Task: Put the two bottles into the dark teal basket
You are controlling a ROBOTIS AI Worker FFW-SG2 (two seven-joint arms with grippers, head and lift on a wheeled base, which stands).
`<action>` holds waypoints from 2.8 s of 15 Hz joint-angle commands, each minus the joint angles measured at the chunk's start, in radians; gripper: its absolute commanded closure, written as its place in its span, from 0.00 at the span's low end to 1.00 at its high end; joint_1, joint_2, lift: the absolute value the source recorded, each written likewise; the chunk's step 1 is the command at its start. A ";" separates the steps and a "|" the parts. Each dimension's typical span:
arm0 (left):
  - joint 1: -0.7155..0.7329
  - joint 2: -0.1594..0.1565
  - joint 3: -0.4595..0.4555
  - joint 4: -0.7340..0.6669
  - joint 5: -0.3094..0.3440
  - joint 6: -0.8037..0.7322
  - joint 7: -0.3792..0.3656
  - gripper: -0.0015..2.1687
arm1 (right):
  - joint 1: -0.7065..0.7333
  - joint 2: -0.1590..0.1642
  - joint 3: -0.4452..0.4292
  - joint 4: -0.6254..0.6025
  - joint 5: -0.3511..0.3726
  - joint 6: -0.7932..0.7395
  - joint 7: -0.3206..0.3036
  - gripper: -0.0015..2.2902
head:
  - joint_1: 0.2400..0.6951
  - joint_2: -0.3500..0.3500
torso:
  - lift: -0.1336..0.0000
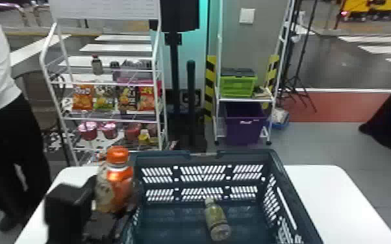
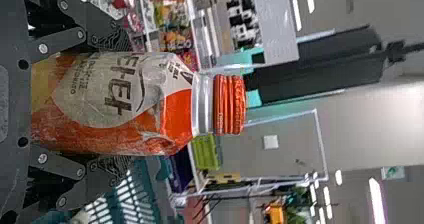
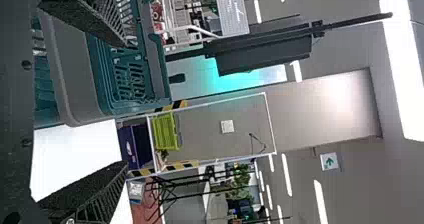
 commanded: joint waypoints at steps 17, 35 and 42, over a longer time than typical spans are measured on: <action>-0.819 -0.172 -0.459 0.319 0.019 0.953 -0.455 0.99 | 0.078 0.023 -0.015 0.073 -0.020 -0.248 0.010 0.01 | 0.57 0.50 | 1.00; -0.945 -0.354 -0.572 0.800 -0.205 0.953 -0.720 0.01 | 0.121 0.086 -0.083 0.119 -0.075 -0.377 0.111 0.02 | 0.57 0.50 | 1.00; -0.793 -0.291 -0.281 0.464 -0.079 0.953 -0.565 0.01 | 0.125 0.084 -0.083 0.124 -0.080 -0.392 0.112 0.02 | 0.57 0.50 | 1.00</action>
